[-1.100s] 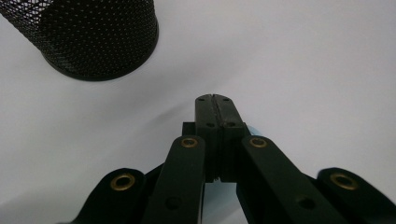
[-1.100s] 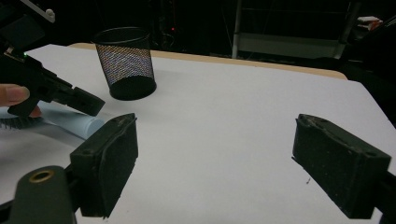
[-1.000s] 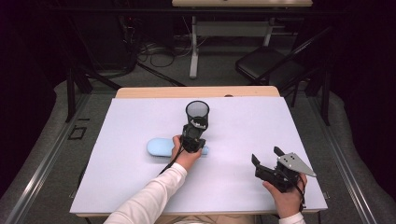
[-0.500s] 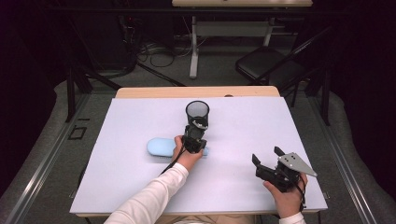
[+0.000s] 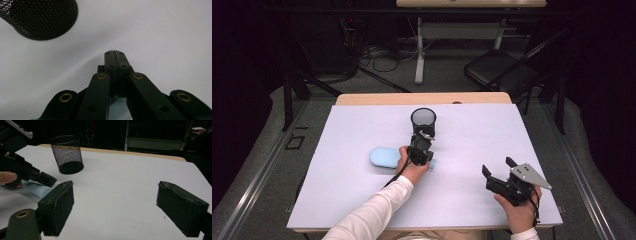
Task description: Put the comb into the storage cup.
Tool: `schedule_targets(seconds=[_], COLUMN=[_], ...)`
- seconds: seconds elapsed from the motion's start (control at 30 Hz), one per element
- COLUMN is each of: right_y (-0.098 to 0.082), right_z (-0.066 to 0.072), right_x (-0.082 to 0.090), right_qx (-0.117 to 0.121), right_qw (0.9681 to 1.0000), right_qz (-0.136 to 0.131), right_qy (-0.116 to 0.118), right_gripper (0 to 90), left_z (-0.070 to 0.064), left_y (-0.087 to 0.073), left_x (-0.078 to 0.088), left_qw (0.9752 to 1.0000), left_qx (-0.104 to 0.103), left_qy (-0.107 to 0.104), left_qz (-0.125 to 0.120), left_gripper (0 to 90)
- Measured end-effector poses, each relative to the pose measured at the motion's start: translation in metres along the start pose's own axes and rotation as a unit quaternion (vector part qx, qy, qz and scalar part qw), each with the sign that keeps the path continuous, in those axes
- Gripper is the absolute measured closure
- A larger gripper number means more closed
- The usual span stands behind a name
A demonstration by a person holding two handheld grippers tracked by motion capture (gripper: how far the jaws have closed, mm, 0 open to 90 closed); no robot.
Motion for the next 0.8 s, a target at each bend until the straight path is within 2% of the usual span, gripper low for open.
schedule_targets(seconds=[0.33, 0.7, 0.8], right_y=[0.0, 0.0, 0.0], right_z=[0.0, 0.0, 0.0], right_x=[0.0, 0.0, 0.0], right_qx=[-0.002, -0.002, -0.002], right_qw=[1.0, 1.0, 1.0], right_qz=[0.0, 0.0, 0.0], right_qy=[0.0, 0.0, 0.0], right_gripper=[14.2, 14.2, 14.2], left_z=[-0.005, -0.002, -0.001], left_y=[-0.013, -0.026, -0.03], left_x=[0.004, 0.014, 0.019], left_qw=[0.9997, 0.9994, 0.9991], left_qx=[-0.02, -0.03, -0.039], left_qy=[-0.006, -0.016, -0.014], left_qz=[0.013, 0.011, 0.009], left_gripper=[90.0, 90.0, 90.0])
Point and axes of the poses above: each handheld gripper's, and its own axes: x roughly backward along the jaws, y roughly out of its top, z roughly to its left, the point moved 6 cm from there along -x, roughly forward along the jaws, and after that the axes turned 7 degrees about x, right-handed, at the moved point
